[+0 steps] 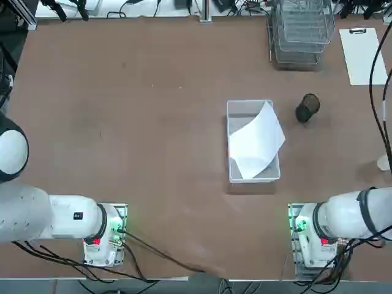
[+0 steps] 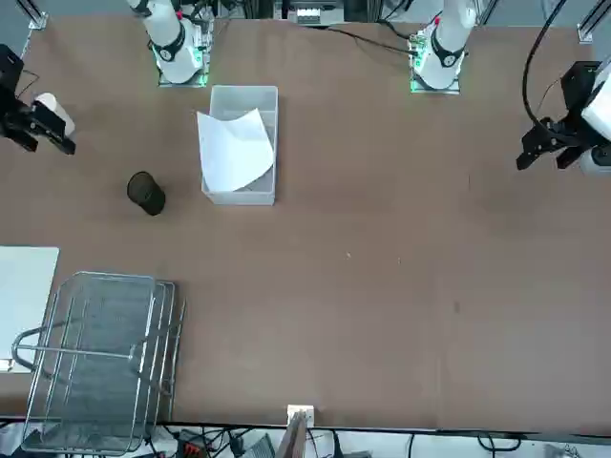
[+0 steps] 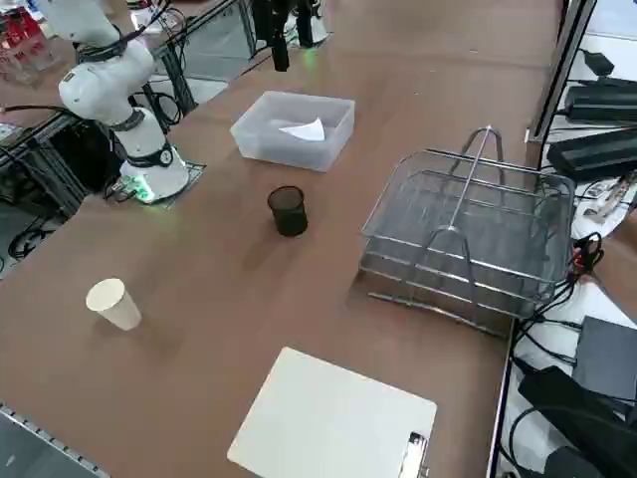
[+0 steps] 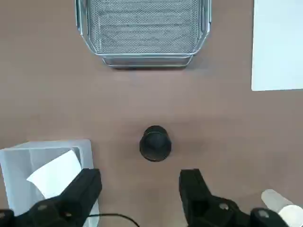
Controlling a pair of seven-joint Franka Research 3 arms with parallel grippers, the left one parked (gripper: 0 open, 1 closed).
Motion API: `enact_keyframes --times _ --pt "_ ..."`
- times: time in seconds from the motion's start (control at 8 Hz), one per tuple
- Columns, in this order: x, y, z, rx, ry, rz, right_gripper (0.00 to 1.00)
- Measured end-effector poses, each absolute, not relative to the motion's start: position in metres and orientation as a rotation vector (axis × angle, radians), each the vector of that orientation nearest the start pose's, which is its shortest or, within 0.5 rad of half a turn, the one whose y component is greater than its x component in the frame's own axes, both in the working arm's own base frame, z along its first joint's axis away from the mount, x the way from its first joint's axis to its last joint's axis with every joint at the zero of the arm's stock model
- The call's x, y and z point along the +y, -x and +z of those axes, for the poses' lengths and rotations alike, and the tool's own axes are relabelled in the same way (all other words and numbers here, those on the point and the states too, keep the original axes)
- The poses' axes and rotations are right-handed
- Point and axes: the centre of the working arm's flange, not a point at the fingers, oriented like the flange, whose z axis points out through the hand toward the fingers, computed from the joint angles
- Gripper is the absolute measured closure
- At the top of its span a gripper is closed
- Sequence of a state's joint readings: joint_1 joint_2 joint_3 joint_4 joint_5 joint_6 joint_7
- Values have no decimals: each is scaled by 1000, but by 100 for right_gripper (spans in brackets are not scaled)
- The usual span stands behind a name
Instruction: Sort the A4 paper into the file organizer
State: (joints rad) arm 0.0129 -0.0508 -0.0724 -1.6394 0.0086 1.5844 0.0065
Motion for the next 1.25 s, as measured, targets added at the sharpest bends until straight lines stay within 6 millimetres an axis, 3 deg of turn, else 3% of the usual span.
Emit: enact_keyframes --times 0.38,0.62,0.75,1.0,1.25 --pt "-29 -539 621 98 3126 6 0" --pt "-16 -536 609 75 3121 114 0" --pt "1 -536 592 62 3116 237 0" --pt "47 -541 537 70 3078 479 0" --pt "75 -537 482 98 2995 662 0"
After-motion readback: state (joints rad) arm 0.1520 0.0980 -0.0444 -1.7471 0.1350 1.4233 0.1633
